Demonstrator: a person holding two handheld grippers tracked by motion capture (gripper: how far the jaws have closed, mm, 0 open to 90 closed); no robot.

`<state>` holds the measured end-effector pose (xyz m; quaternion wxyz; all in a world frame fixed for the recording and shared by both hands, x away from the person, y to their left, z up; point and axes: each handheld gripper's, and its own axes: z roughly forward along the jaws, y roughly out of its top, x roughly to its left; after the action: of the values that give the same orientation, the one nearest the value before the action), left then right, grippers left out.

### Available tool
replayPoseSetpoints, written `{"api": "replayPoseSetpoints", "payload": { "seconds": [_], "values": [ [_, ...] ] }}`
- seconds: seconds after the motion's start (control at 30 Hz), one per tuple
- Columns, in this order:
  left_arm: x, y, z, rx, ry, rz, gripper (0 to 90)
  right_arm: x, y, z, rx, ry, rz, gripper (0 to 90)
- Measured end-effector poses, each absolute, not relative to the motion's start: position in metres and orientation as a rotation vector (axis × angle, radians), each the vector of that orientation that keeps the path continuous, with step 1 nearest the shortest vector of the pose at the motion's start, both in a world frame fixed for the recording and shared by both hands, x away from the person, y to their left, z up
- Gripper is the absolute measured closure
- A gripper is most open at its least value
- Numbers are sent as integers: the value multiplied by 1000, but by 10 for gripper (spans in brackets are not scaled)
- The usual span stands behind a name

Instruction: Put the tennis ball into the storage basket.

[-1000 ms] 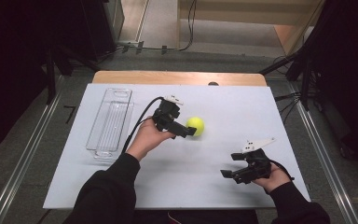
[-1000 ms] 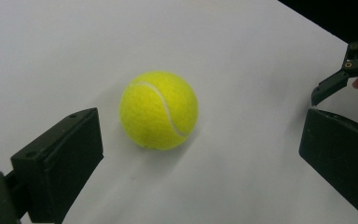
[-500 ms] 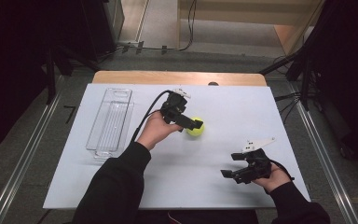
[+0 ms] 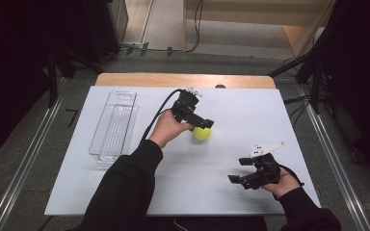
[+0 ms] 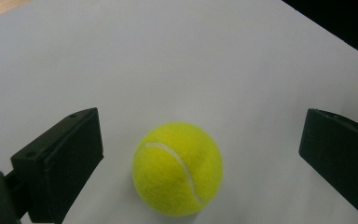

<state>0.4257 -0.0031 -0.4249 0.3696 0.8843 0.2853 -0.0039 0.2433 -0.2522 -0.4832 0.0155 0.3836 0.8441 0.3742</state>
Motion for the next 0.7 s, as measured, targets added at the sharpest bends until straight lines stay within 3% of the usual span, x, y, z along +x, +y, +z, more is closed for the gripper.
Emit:
{"api": "replayPoseSetpoints", "payload": {
  "seconds": [0.7],
  "values": [
    [430,-11,-436,2266,748,-4,1,243,-254,-483,1201,2623,1167,148]
  ]
}}
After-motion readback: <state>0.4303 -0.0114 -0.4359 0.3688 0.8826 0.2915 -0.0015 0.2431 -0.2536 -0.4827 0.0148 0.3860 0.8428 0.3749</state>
